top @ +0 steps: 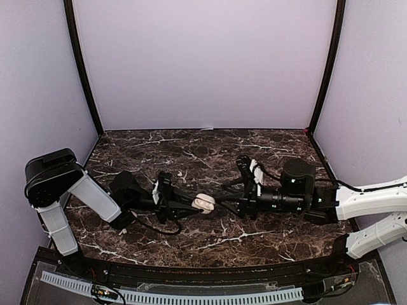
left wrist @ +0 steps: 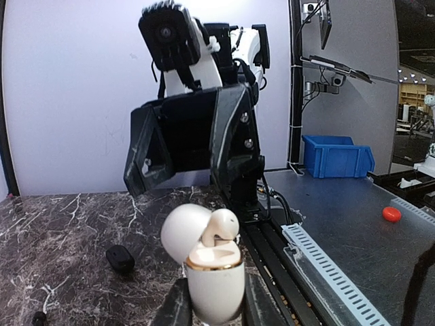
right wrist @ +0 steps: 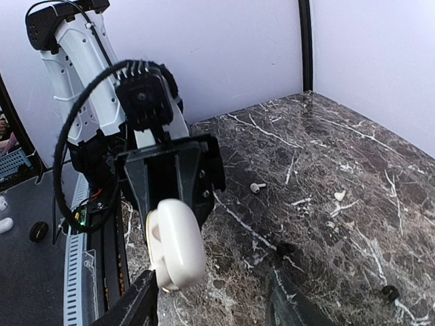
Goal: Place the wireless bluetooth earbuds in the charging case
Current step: Pick up the left earbud from the right side groove of the charging case.
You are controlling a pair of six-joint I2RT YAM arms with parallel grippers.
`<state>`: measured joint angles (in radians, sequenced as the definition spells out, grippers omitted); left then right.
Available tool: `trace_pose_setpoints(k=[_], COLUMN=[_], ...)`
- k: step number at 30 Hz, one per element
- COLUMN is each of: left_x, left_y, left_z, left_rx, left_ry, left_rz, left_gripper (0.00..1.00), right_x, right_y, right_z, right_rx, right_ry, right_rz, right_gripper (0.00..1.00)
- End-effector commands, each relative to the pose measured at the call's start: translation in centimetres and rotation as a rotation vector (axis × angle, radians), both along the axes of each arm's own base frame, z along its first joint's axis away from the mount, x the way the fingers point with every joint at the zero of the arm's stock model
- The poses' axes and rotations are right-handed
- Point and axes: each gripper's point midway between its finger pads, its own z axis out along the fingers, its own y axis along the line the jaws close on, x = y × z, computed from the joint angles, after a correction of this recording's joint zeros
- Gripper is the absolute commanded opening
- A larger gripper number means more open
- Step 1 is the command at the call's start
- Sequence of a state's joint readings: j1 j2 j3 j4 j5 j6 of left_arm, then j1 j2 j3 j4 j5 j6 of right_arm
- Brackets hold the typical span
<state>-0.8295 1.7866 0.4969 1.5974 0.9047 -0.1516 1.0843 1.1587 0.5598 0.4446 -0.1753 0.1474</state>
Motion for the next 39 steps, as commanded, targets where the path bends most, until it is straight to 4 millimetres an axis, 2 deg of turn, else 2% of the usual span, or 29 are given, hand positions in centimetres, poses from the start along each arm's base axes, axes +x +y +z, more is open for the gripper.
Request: trace_pose_setpoints(k=[1,6,20,31,39], left_x=[-0.5,-0.5,-1.2,-1.6,-1.8], left_y=[-0.1,-0.3,-0.5,-1.0,-1.0], left_z=[0.7,0.1,-0.1,-1.2,-1.2], left_rx=[0.012,0.054,0.059,0.125,0.125], left_ry=[-0.049,-0.057,-0.069,-0.115,-0.124], left_rz=[-0.029,-0.035,-0.068,-0.084,-0.098], left_gripper=[0.00,0.00,0.00,0.00,0.00], right_x=[-0.4,-0.6,-0.6,0.9,2.7], right_y=[1.1,1.3,2.8,3.1,2.3], right_z=[1.7,2.3,0.7,-1.2,-1.8], right_rx=[-0.029,-0.043,-0.130,-0.206,-0.230], right_ry=[-0.023,-0.026,-0.001,0.015,-0.005], right_rz=[0.063,0.084,0.136,0.070,-0.041], right_gripper=[0.53,0.53,0.53,0.51,0.48])
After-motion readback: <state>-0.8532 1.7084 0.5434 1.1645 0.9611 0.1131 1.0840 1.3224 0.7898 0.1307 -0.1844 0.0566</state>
